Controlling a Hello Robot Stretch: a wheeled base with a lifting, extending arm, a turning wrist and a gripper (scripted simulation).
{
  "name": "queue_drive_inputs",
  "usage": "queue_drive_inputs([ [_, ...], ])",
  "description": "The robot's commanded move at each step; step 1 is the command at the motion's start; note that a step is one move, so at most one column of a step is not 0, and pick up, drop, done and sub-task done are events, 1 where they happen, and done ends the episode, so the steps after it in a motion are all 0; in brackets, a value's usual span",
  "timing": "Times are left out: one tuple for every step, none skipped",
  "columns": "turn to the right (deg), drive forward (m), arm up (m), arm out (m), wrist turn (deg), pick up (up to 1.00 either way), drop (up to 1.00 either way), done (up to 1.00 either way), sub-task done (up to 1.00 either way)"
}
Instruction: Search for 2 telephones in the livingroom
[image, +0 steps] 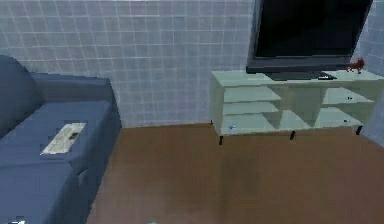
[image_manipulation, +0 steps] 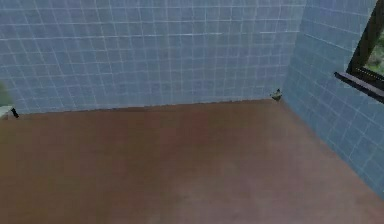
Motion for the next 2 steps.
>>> queue_drive_inputs([
  [-45.0, 0.0, 0.0, 0.0, 0.0, 0.0, 0.0, 0.0, 0.0],
  [0.0, 0.0, 0.0, 0.0, 0.0, 0.0, 0.0, 0.0, 1.0],
])
